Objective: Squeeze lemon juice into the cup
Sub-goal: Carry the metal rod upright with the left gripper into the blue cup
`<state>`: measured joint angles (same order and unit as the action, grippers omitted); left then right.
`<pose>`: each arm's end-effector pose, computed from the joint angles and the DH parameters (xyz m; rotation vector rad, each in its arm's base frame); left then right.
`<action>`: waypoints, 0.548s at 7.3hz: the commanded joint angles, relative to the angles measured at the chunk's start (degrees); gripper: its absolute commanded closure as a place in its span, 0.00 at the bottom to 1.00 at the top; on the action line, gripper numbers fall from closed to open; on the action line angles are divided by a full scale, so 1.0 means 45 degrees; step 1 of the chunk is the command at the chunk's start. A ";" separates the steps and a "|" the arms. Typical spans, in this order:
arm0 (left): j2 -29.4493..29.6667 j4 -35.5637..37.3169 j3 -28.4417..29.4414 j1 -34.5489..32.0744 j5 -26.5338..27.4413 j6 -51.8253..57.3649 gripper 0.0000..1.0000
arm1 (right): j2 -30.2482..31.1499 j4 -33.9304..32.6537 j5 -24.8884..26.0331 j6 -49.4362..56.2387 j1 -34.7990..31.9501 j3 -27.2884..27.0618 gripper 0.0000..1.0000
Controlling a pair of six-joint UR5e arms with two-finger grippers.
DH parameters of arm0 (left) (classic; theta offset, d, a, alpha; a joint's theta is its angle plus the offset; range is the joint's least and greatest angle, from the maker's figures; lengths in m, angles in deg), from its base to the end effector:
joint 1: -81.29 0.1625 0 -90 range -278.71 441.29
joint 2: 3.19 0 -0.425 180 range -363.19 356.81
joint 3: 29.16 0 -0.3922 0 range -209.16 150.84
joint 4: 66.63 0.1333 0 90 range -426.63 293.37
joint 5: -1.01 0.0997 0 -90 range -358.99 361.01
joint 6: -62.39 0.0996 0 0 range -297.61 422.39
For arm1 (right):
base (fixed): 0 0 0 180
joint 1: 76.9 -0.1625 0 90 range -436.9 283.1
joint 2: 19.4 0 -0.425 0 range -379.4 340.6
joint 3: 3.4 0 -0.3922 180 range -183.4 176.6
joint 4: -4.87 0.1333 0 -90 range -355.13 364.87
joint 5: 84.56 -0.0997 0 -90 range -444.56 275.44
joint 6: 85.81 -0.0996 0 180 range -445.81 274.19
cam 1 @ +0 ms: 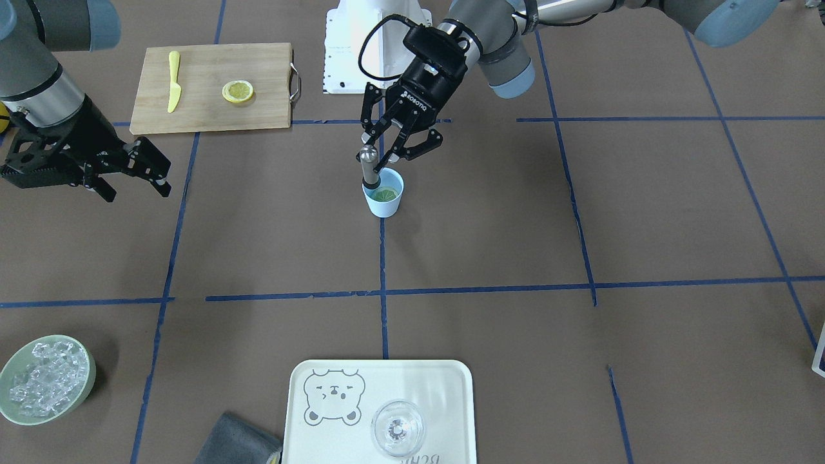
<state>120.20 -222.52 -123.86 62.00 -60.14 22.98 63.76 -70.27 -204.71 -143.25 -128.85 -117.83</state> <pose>0.5094 -0.3704 0.1576 1.2903 1.2327 -0.0645 -0.2531 -0.4585 0.3687 0.1603 -0.9147 0.1020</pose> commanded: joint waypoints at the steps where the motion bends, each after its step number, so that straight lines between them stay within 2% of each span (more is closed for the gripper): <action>1: -0.0095 -0.0064 -0.0030 0.0067 0.0054 0.0764 1.00 | 0.0016 0.0000 0.0002 0.0009 0.0001 -0.0001 0.00; 4: -0.0310 -0.0494 0.0280 0.0437 0.0073 0.0947 1.00 | 0.0016 -0.0020 0.0002 -0.0011 0.0001 -0.0001 0.00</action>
<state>119.13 -224.33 -123.26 63.14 -59.88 27.06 63.83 -70.33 -204.70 -143.29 -128.84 -117.81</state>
